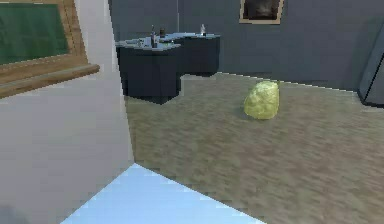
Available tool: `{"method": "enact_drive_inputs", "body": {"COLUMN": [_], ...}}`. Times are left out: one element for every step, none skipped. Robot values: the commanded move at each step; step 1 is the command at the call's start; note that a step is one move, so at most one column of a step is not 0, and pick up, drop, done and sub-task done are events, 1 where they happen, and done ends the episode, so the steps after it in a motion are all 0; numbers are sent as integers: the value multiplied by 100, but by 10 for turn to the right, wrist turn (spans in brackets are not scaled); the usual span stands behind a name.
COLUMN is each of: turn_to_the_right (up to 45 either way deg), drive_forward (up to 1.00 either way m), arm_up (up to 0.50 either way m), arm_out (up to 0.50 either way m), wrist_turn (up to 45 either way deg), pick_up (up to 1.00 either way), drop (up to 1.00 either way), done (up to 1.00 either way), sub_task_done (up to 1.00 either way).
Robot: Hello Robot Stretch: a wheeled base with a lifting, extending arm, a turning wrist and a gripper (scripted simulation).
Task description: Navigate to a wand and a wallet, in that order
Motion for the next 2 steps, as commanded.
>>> {"method": "enact_drive_inputs", "body": {"turn_to_the_right": [0, 30], "drive_forward": [100, 0], "arm_up": [0, 0], "arm_out": [0, 0], "wrist_turn": [0, 0], "pick_up": [0, 0], "drop": [0, 0], "done": [0, 0], "sub_task_done": [0, 0]}}
